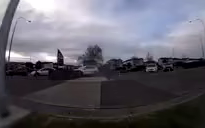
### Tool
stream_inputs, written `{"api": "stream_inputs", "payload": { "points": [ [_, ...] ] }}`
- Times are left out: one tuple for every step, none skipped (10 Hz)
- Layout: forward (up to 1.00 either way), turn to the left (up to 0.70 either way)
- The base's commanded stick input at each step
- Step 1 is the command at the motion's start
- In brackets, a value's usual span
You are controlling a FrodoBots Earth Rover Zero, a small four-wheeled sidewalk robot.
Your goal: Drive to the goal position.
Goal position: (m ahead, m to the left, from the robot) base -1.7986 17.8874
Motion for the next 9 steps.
{"api": "stream_inputs", "payload": {
  "points": [
    [0.0, 0.85],
    [0.0, 0.85],
    [0.0, 0.85],
    [0.0, 0.85],
    [0.0, 0.85],
    [0.0, 0.85],
    [0.0, 0.85],
    [0.0, 0.85],
    [0.0, 0.85]
  ]
}}
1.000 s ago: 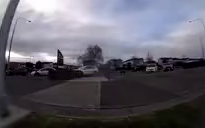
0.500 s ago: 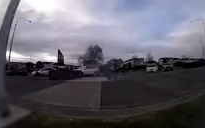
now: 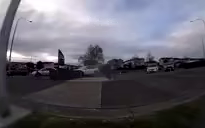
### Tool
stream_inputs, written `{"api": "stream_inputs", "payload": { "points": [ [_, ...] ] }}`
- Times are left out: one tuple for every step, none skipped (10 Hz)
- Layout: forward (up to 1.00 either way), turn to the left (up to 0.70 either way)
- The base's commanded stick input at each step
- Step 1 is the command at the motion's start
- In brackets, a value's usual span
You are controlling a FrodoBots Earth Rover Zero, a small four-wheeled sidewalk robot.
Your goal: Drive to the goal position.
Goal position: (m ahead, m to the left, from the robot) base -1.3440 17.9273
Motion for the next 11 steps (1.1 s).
{"api": "stream_inputs", "payload": {
  "points": [
    [0.0, 0.85],
    [0.0, 0.85],
    [0.0, 0.85],
    [0.0, 0.85],
    [0.0, 0.85],
    [0.0, 0.85],
    [0.0, 0.85],
    [0.0, 0.85],
    [0.0, 0.85],
    [0.29, 0.68],
    [0.68, 0.44]
  ]
}}
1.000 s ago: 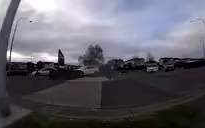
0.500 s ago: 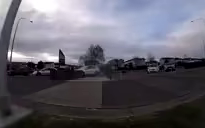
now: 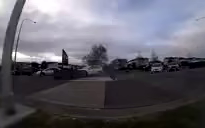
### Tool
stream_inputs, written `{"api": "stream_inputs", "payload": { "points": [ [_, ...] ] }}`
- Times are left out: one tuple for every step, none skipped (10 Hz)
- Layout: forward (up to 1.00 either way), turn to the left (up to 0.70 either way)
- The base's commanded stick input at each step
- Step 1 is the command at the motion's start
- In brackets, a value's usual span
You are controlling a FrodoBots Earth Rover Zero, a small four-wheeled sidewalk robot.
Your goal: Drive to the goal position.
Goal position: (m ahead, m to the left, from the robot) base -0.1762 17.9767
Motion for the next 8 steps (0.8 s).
{"api": "stream_inputs", "payload": {
  "points": [
    [0.85, 0.0],
    [0.85, 0.0],
    [0.85, 0.07],
    [0.85, 0.21],
    [0.85, 0.34],
    [0.85, 0.34],
    [0.85, 0.34],
    [0.85, 0.0]
  ]
}}
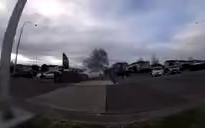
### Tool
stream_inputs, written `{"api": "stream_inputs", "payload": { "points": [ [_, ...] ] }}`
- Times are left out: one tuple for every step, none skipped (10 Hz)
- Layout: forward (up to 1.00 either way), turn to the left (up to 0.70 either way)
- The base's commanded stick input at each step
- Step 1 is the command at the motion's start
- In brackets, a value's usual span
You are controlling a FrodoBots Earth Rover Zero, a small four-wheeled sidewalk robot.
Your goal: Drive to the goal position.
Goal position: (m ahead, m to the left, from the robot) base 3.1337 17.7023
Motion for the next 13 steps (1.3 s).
{"api": "stream_inputs", "payload": {
  "points": [
    [0.85, 0.0],
    [0.85, 0.34],
    [0.85, 0.34],
    [0.85, 0.34],
    [0.85, 0.34],
    [0.85, 0.34],
    [0.85, 0.34],
    [0.85, 0.34],
    [0.55, 0.0],
    [0.19, 0.0],
    [0.0, 0.0],
    [0.0, 0.0],
    [0.0, 0.0]
  ]
}}
